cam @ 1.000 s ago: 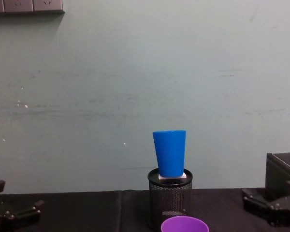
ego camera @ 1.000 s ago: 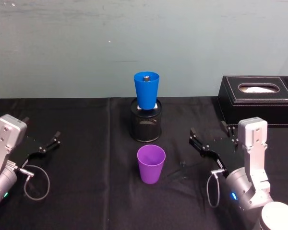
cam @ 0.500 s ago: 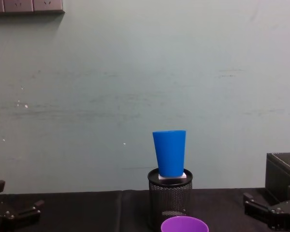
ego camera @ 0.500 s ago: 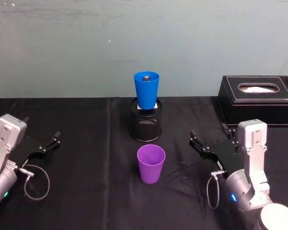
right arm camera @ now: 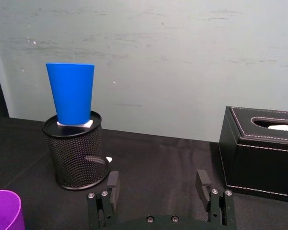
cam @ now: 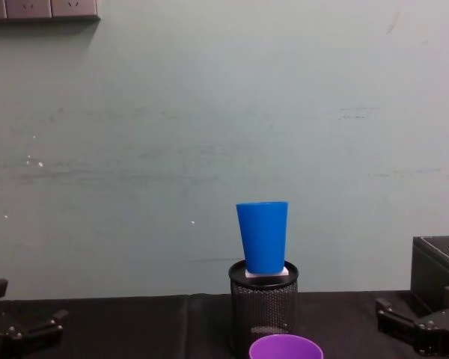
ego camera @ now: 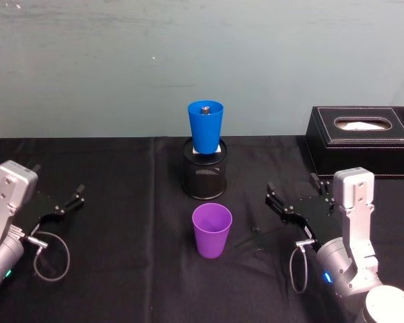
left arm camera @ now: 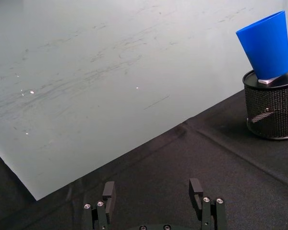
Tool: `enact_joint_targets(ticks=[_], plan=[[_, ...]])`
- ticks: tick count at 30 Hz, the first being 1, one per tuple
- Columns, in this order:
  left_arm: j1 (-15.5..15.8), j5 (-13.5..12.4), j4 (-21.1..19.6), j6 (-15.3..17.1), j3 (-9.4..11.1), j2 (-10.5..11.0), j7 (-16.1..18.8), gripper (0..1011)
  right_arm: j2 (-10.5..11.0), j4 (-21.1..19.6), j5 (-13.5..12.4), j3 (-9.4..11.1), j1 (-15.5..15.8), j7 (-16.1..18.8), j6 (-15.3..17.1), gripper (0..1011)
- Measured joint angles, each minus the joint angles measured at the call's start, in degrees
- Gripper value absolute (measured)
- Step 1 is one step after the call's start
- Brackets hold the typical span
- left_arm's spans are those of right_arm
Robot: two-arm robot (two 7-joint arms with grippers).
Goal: Pick up one cup with a gripper and tap it against the other cup.
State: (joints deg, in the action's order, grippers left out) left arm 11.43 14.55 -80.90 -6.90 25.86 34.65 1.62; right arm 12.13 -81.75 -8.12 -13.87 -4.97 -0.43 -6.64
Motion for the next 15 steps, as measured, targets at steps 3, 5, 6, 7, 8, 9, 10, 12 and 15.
enact_joint_targets(ticks=[3, 5, 6, 7, 8, 9, 10, 12, 15], plan=[[0.0, 0.0, 0.0, 0.0, 0.0, 0.0, 0.0, 1000, 0.01, 0.0, -0.01, -0.02, -0.02, 0.01, 0.0, 1002], [0.0, 0.0, 0.0, 0.0, 0.0, 0.0, 0.0, 1000, 0.02, 0.0, -0.02, -0.02, -0.03, 0.03, 0.0, 1003], [0.0, 0.0, 0.0, 0.0, 0.0, 0.0, 0.0, 1000, 0.03, 0.0, -0.03, -0.02, -0.03, 0.03, 0.0, 1002], [0.0, 0.0, 0.0, 0.0, 0.0, 0.0, 0.0, 1000, 0.03, 0.0, -0.03, -0.02, -0.04, 0.03, 0.0, 1003], [0.0, 0.0, 0.0, 0.0, 0.0, 0.0, 0.0, 1000, 0.03, 0.0, -0.03, -0.02, -0.04, 0.04, 0.0, 1002], [0.0, 0.0, 0.0, 0.0, 0.0, 0.0, 0.0, 1000, 0.04, 0.0, -0.04, -0.02, -0.05, 0.05, 0.0, 1003], [0.0, 0.0, 0.0, 0.0, 0.0, 0.0, 0.0, 1000, 0.04, 0.0, -0.04, -0.03, -0.04, 0.05, 0.0, 1002], [0.0, 0.0, 0.0, 0.0, 0.0, 0.0, 0.0, 1000, 0.04, 0.0, -0.05, -0.02, -0.05, 0.06, 0.0, 1003], [0.0, 0.0, 0.0, 0.0, 0.0, 0.0, 0.0, 1000, 0.04, 0.0, -0.06, -0.03, -0.04, 0.07, 0.0, 1003]])
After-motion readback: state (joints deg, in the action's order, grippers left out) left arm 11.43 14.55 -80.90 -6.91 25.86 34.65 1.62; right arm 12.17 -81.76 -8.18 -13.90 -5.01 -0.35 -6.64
